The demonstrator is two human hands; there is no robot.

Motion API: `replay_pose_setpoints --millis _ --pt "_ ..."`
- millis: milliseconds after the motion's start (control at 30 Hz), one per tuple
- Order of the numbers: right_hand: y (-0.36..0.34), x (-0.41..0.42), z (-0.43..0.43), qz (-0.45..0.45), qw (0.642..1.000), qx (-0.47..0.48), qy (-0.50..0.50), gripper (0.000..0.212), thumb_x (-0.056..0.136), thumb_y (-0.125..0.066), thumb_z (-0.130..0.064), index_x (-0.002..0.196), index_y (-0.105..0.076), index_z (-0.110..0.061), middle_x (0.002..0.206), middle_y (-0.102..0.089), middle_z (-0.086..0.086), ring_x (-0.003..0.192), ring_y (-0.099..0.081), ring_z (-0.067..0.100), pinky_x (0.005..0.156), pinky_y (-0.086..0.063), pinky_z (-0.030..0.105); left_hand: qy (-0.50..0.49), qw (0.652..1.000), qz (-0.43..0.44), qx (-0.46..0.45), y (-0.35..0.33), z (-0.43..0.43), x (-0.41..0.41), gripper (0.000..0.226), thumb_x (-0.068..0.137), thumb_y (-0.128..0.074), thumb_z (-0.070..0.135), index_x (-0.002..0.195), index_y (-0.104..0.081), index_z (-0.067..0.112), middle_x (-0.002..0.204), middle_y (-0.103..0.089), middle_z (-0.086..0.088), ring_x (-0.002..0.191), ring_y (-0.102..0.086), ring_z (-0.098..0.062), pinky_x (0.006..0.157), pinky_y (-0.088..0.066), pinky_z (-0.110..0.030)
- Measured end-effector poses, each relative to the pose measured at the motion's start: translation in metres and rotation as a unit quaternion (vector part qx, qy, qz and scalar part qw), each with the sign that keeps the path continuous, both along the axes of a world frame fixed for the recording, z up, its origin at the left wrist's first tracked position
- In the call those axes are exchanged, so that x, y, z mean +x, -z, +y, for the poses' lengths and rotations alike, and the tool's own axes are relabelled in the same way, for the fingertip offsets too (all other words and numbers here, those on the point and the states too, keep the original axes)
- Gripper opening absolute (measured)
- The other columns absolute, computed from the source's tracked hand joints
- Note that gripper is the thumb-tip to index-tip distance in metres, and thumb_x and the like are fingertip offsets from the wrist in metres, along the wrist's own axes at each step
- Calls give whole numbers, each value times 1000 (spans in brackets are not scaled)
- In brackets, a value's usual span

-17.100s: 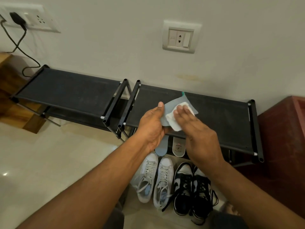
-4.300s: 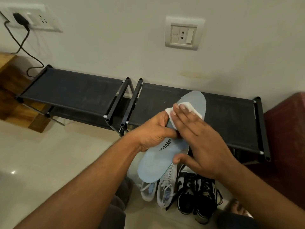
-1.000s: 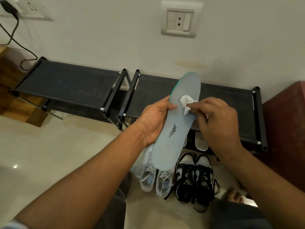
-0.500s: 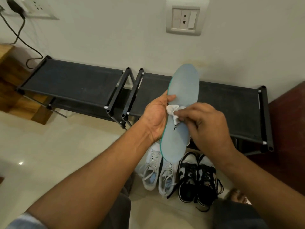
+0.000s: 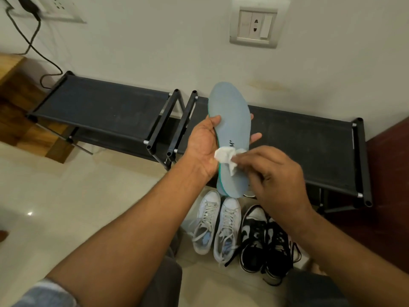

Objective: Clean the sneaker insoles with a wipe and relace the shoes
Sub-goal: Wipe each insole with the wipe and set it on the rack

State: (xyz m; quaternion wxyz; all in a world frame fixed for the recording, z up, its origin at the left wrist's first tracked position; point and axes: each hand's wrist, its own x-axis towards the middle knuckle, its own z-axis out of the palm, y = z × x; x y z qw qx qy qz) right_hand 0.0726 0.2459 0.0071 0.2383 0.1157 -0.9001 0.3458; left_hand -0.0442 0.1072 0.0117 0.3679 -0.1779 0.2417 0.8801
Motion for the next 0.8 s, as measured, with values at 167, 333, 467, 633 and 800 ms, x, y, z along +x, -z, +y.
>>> replay_pose_setpoints --millis 167,333,467,633,800 --pt "1 -4 4 -4 999 11 33 16 93 -74 -2 105 -81 -10 104 -74 0 98 -67 15 92 -52 20 24 999 -37 -19 -11 6 13 49 105 -42 36 139 -53 2 147 -60 -27 114 -64 -44 105 -47 -52" --pt "5 -9 9 -5 999 21 41 14 94 -73 -10 105 -81 -11 106 -74 -1 99 -66 14 94 -49 17 13 998 -61 -28 -13 11 18 54 101 -42 32 142 -51 -1 140 -63 -30 112 -64 -40 93 -55 -46" --pt "6 -14 21 4 997 34 70 18 90 -77 -2 105 -81 -11 104 -73 0 98 -67 17 92 -51 20 35 995 -30 -89 -10 19 22 60 107 -52 40 147 -55 -5 145 -62 -24 108 -68 -35 95 -60 -45" --pt "9 -19 32 15 994 50 95 18 91 -75 -1 105 -81 -10 102 -74 3 96 -67 21 92 -48 21 45 994 11 -102 -13 28 35 58 112 -45 47 158 -47 11 153 -56 -24 134 -60 -34 111 -54 -45" --pt "7 -15 19 6 997 49 57 23 86 -78 1 105 -81 -11 103 -74 1 98 -68 18 93 -50 22 47 981 65 -174 -12 25 36 45 113 -47 38 147 -59 11 139 -68 -23 128 -66 -34 112 -53 -45"
